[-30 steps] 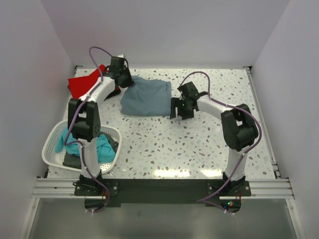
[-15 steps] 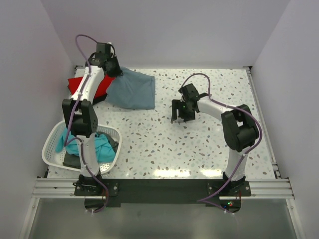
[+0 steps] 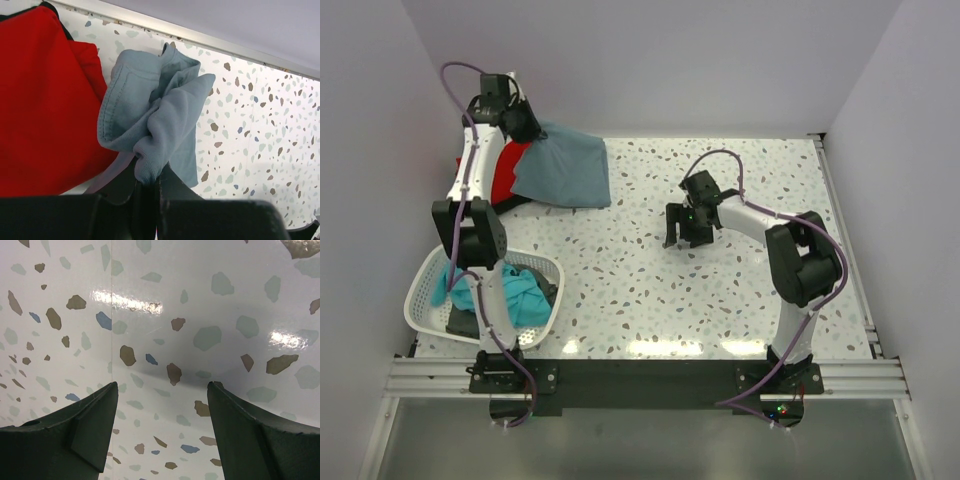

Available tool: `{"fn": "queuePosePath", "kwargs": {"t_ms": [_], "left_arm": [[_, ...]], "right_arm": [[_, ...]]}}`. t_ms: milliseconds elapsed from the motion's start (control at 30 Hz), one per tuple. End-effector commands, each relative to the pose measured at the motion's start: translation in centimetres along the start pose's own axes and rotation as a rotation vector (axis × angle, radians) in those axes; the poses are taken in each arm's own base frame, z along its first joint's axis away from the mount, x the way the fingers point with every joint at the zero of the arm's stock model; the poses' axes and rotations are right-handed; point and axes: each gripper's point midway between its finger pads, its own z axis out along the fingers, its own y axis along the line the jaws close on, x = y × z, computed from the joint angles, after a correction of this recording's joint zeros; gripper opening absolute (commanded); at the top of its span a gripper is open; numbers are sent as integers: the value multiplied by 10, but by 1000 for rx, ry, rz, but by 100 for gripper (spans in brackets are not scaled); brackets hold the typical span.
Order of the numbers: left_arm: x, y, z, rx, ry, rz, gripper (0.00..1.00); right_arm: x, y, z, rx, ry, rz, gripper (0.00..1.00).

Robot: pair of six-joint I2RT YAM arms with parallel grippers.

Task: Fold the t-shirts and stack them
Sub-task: Neatly place the folded tshirt to the corner

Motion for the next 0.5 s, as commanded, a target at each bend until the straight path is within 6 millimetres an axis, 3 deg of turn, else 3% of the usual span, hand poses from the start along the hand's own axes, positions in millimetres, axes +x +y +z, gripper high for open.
{"fn": "queuePosePath", "kwargs": {"t_ms": [0,133,467], "left_arm": [[-54,-14,-34,95,-150,30,0],[-76,-6,-52,98,-211,26,0],[-104,27,-77,94,-285,-9,0]], "right_arm": [[-8,4,-16,-6,-43,-20,75],[-7,4,-16,-10,-42,-14,75],[0,3,-13,-16,-29,-3,75]]}}
